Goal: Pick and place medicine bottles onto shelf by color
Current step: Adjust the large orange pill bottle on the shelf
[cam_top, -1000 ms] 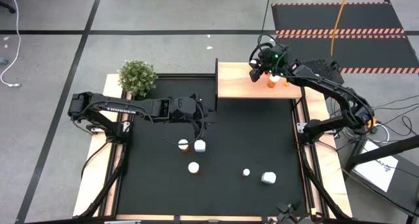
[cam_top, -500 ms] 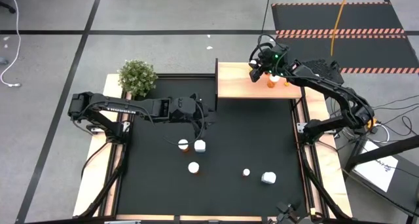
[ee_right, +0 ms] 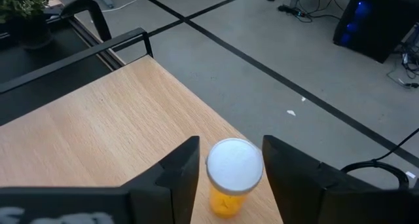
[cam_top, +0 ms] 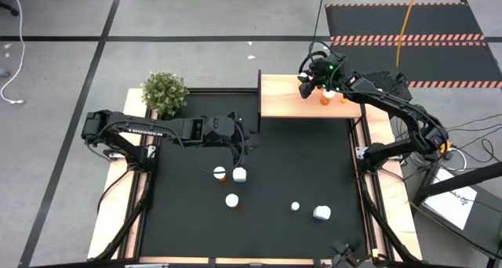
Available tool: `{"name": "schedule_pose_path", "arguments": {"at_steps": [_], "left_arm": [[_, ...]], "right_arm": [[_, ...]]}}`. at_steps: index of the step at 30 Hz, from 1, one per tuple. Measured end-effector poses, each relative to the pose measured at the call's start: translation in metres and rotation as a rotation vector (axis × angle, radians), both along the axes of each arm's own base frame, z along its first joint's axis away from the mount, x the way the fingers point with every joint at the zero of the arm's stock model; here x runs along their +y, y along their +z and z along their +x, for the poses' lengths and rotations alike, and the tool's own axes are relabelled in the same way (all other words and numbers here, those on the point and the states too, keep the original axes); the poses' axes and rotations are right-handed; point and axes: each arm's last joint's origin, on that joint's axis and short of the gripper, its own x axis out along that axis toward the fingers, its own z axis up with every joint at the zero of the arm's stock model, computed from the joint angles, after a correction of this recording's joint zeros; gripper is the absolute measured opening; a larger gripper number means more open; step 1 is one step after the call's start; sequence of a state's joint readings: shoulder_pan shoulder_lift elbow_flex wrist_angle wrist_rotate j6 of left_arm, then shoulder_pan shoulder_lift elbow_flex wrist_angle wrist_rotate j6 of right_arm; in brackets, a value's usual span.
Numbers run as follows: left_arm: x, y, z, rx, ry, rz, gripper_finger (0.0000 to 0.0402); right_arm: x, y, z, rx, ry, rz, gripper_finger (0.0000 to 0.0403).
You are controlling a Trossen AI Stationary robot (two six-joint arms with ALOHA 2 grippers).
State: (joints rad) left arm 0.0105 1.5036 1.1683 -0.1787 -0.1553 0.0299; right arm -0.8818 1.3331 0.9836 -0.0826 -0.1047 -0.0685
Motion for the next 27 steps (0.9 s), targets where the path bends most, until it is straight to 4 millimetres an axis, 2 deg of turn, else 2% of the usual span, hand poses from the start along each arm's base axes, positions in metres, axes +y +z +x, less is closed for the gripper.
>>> {"name": "schedule_pose_path", "arguments": {"at_steps": [13,22,27], "left_arm": [[0.000,0.000,0.000,0.000,0.000,-0.001,0.0234],[0.000,0.000,0.000,0.000,0.000,-0.001,0.0234],[0.000,0.000,0.000,0.001,0.000,-0.001,0.0235]], "right_arm": [[0.000,0.002,0.000,-0.013,-0.005,-0.010,0.0201],[0.016,0.031,-0.014,-0.089,-0.015,-0.086,0.0204],[0.034,0.043,-0.033,0.000,-0.119,-0.112,0.0192]]}}
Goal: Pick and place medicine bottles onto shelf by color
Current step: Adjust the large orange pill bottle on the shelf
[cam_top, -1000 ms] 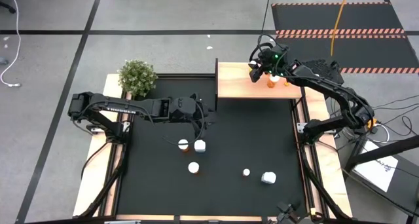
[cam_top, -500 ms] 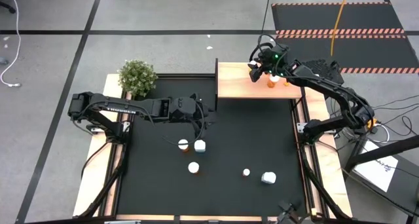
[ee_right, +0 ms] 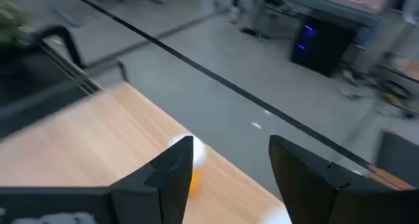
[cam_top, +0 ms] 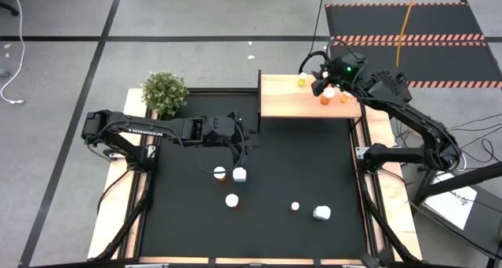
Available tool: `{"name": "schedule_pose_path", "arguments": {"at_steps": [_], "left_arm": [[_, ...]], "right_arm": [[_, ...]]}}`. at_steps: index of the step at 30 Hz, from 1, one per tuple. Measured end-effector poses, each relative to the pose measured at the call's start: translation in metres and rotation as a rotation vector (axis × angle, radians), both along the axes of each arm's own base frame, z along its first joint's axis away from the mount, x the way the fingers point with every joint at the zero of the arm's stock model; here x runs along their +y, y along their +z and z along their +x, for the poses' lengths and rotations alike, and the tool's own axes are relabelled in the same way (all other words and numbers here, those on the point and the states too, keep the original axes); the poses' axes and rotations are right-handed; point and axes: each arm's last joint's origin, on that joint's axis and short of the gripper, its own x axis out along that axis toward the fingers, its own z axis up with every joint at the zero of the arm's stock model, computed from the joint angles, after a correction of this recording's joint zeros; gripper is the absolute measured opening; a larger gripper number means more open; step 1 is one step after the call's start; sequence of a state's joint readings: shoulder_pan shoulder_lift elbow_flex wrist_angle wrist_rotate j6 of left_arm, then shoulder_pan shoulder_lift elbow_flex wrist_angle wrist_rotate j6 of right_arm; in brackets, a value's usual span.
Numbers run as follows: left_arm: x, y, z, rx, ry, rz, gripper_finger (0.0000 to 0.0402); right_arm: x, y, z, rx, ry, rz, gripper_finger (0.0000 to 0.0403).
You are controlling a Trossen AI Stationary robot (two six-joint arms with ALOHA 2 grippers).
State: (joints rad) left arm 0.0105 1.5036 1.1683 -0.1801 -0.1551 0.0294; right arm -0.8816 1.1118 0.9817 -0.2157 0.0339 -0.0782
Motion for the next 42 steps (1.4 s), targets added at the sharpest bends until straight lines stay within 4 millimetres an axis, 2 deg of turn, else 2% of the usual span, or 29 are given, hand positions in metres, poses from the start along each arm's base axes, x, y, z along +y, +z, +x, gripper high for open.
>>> {"name": "schedule_pose_path", "arguments": {"at_steps": [5,9,14,19,25,42], "left_arm": [[0.000,0.000,0.000,0.001,0.000,0.001,0.0234],[0.000,0.000,0.000,-0.003,-0.001,0.002,0.0234],[0.000,0.001,0.000,-0.007,-0.001,0.002,0.0234],[0.000,0.001,0.000,-0.008,0.003,-0.005,0.0234],[0.000,0.001,0.000,-0.008,0.003,-0.006,0.0234],[0.000,0.001,0.000,-0.009,0.003,-0.005,0.0234]], "right_arm": [[0.018,0.006,-0.017,0.067,-0.058,0.015,0.0149],[0.024,0.007,-0.023,0.087,-0.061,0.035,0.0106],[0.020,0.002,-0.022,0.131,-0.105,0.040,0.0060],[0.013,-0.005,-0.017,0.162,-0.112,0.051,0.0031],[0.007,-0.011,-0.013,0.200,-0.144,0.057,0.0018],[0.007,-0.014,-0.014,0.208,-0.148,0.096,0.0018]]}}
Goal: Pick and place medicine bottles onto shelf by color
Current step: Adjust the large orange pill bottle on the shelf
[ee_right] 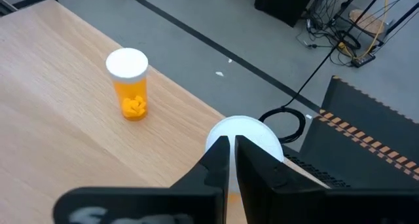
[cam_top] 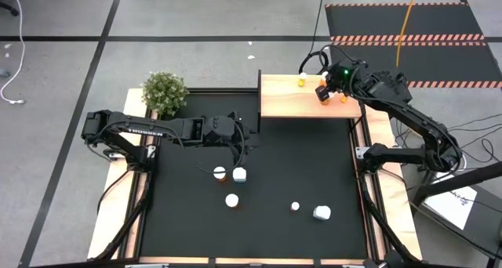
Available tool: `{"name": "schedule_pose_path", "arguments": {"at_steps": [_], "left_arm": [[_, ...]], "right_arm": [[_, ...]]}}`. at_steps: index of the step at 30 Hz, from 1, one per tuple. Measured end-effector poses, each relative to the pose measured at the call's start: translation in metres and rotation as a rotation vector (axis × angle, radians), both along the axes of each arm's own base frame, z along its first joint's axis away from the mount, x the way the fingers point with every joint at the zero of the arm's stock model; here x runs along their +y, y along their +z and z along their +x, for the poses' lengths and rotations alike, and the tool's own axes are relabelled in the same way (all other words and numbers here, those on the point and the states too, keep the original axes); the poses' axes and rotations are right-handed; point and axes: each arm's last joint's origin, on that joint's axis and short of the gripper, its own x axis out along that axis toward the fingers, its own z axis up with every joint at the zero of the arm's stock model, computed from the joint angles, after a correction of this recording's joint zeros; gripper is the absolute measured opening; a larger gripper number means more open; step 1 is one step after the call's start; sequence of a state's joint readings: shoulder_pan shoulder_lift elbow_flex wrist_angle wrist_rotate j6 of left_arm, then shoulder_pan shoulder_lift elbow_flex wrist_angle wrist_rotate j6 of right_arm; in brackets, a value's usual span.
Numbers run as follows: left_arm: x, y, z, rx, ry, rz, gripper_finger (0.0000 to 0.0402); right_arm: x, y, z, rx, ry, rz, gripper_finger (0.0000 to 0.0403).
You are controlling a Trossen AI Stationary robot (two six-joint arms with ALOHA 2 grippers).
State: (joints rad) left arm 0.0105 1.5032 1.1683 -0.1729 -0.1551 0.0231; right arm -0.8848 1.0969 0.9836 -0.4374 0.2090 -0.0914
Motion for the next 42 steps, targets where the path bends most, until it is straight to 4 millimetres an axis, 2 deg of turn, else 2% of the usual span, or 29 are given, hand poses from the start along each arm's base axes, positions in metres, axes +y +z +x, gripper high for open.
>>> {"name": "schedule_pose_path", "arguments": {"at_steps": [12,42], "left_arm": [[0.0000,0.0002,0.0001,-0.003,0.001,-0.001,0.0234],[-0.0001,0.0002,0.0001,-0.003,0.000,-0.001,0.0234]], "right_arm": [[-0.0063,-0.0056,0.0053,0.009,0.001,0.014,0.0018],[-0.0076,-0.0040,0.0075,-0.017,0.028,-0.009,0.0018]]}}
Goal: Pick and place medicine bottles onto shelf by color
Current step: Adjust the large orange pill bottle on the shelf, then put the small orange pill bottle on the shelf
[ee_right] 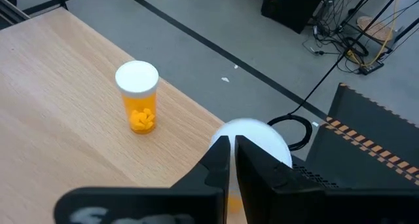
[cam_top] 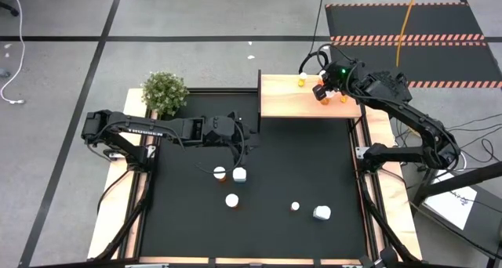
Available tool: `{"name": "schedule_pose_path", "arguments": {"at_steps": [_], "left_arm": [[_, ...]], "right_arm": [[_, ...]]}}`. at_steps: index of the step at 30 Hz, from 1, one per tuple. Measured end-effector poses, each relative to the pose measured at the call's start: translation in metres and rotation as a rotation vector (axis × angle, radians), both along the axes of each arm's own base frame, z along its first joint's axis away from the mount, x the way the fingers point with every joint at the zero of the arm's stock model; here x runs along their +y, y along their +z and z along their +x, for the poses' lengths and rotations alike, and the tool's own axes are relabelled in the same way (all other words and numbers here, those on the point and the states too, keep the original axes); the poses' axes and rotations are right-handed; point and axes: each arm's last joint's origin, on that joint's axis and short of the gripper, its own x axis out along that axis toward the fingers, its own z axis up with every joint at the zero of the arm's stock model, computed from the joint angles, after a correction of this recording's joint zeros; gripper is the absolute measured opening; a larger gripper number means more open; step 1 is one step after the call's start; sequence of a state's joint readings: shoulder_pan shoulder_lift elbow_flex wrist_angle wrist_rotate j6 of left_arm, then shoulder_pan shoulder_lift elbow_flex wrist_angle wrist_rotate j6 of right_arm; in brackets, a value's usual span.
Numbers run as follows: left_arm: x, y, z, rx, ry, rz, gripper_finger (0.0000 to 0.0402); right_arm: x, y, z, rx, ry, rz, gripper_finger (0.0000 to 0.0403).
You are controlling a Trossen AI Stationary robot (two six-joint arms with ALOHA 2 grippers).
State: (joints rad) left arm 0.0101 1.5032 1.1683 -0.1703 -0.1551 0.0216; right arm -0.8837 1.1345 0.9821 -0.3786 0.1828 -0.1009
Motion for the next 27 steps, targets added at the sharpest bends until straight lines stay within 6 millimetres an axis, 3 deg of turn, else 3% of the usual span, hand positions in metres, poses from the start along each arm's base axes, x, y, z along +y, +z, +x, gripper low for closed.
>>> {"name": "schedule_pose_path", "arguments": {"at_steps": [17,21,27], "left_arm": [[0.000,0.000,0.000,0.000,0.000,0.001,0.0234],[0.000,0.000,0.000,0.001,-0.001,0.003,0.0234],[0.000,0.000,0.000,0.006,-0.010,0.019,0.0234]], "right_arm": [[0.005,0.011,-0.002,-0.036,0.010,-0.058,0.0018],[0.021,0.022,-0.004,-0.083,0.039,-0.084,0.0018],[0.061,0.034,-0.003,-0.151,0.148,-0.056,0.0018]]}}
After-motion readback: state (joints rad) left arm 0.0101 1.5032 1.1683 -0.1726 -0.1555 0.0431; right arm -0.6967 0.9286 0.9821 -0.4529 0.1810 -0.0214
